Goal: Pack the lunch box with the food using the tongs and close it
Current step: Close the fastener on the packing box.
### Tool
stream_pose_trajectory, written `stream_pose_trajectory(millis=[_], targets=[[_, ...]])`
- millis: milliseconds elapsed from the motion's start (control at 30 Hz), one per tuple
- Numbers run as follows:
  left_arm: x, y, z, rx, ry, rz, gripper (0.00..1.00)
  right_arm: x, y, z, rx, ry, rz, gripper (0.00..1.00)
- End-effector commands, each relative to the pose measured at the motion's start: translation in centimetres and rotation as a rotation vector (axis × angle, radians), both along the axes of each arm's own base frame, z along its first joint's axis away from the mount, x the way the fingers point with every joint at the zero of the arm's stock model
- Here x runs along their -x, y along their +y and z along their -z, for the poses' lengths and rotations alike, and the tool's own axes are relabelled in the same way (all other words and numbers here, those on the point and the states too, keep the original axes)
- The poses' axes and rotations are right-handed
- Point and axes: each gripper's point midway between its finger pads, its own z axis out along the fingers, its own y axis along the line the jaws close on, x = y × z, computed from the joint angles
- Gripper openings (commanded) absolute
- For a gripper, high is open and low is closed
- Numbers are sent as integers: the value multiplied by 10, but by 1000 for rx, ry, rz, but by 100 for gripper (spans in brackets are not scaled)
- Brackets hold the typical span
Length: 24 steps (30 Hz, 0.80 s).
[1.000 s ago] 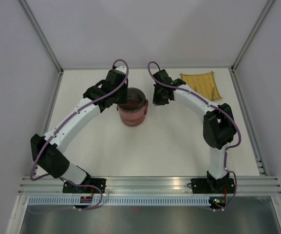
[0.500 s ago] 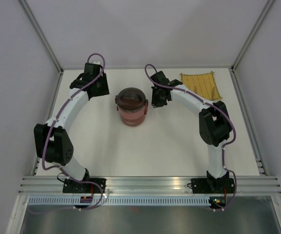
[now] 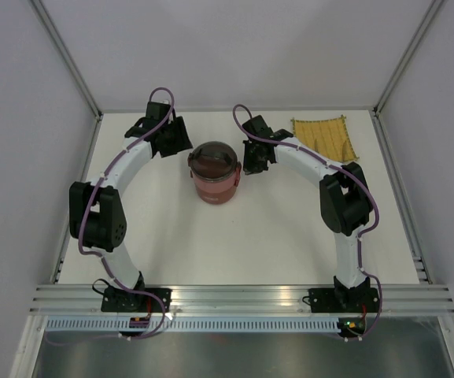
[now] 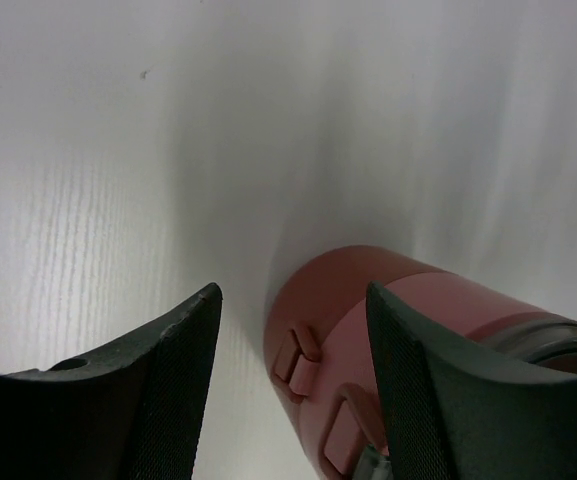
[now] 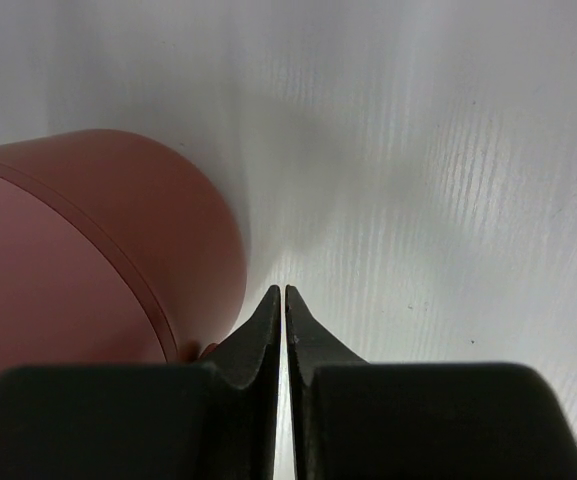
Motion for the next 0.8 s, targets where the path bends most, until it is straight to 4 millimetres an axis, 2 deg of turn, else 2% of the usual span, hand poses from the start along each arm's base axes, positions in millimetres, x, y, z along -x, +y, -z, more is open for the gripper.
stream_pose_trajectory(millis=[0,167,300,333,467,633,700,767], targets=[[-4,-11,-35,138,-70,-122,65,-10,8,-24,-49,-60,-7,9],[-8,-23,-27,138,-72,-106,63,-7,8,-26,-60,-58,8,9],[-6,-36,-31,130,-97,-66,59,7,5,-20,-60,-29,24,9],[-1,-44,-33,129,-100,-43,59,12,9,-22,-85,-16,16,8],[14,-52,-34,83,-122,-45,57,19,13,-11,-88,2,20,3],[31,-55,-23,48,-109,-47,56,16,21,-11,-79,2,19,1],[35,-55,-25,55,-112,-53,56,14,24,-14,-83,-6,20,1],[40,-55,-22,60,-108,-54,56,12,20,-11,-61,-5,37,0]])
